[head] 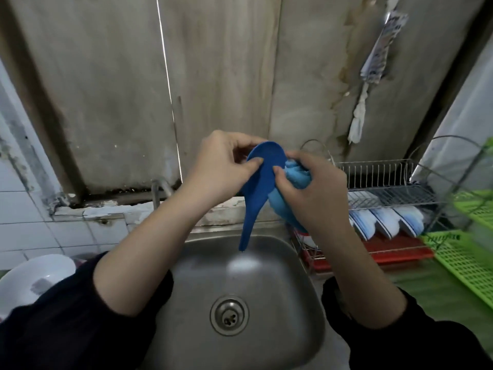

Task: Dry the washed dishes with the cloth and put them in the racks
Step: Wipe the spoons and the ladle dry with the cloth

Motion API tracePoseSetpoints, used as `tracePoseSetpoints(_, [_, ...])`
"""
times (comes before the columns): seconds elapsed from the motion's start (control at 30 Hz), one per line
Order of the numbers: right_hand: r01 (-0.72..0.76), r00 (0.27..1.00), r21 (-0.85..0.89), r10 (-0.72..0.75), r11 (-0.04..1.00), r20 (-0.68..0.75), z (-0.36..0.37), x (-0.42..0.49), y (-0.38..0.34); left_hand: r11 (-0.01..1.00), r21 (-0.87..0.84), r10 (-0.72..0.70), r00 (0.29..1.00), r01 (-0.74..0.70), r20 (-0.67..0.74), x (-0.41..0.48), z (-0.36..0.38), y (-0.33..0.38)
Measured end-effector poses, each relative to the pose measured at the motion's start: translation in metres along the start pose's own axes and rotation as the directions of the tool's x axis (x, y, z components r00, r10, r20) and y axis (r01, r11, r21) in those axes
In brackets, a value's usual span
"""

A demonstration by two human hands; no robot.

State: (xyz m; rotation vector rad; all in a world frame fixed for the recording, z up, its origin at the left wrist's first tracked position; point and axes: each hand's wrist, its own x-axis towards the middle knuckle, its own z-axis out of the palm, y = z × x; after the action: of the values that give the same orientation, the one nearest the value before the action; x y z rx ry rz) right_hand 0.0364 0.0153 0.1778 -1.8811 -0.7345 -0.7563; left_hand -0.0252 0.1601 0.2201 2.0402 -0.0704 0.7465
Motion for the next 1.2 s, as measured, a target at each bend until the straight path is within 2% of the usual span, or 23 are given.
tracePoseSetpoints(0.07, [0.021, 1.0, 0.001, -0.021, 1.0, -0.021, -0.01, 0.008, 0.014, 0.999, 0.02, 0.048, 0.997, -0.046, -0.064, 0.019, 0.011, 0.005])
tracePoseSetpoints(0.17, [-0.04, 0.999, -0.029, 0.039, 0.999, -0.024, -0.021, 0.02, 0.034, 0.998, 0.004, 0.069, 0.973, -0.07, -0.219, 0.048, 0.027, 0.004])
tracePoseSetpoints(0.27, [-0.074, 0.997, -0.23, 0.074, 0.97, -0.011, -0.025, 0.027, 0.052, 0.994, -0.045, 0.075, 0.93, -0.098, -0.36, 0.071, 0.046, -0.004])
tracePoseSetpoints(0.4, [-0.118, 0.974, -0.507, 0.2, 0.854, 0.11, -0.028, 0.036, 0.074, 0.985, -0.091, 0.091, 0.886, -0.148, -0.455, 0.091, 0.069, -0.011])
tracePoseSetpoints(0.5, [-0.128, 0.931, -0.558, 0.292, 0.82, 0.216, -0.025, 0.037, 0.092, 0.971, -0.144, 0.113, 0.893, -0.193, -0.436, 0.102, 0.083, -0.014])
tracePoseSetpoints(0.6, [-0.157, 0.907, -0.51, 0.327, 0.846, 0.265, -0.019, 0.031, 0.104, 0.974, -0.11, 0.14, 0.908, -0.198, -0.395, 0.114, 0.095, -0.021])
tracePoseSetpoints(0.7, [-0.183, 0.901, -0.478, 0.341, 0.859, 0.267, -0.019, 0.026, 0.108, 0.979, -0.062, 0.156, 0.915, -0.193, -0.373, 0.125, 0.106, -0.032])
tracePoseSetpoints(0.9, [-0.206, 0.896, -0.481, 0.362, 0.852, 0.258, -0.018, 0.022, 0.111, 0.987, -0.08, 0.101, 0.93, -0.137, -0.352, 0.143, 0.127, -0.061])
tracePoseSetpoints(1.1, [-0.225, 0.912, -0.451, 0.35, 0.864, 0.215, -0.012, 0.016, 0.119, 0.996, -0.085, 0.008, 0.96, -0.033, -0.281, 0.15, 0.147, -0.097])
tracePoseSetpoints(1.2, [-0.235, 0.914, -0.437, 0.351, 0.868, 0.205, -0.01, 0.015, 0.122, 0.998, -0.064, -0.041, 0.979, 0.029, -0.199, 0.151, 0.155, -0.117])
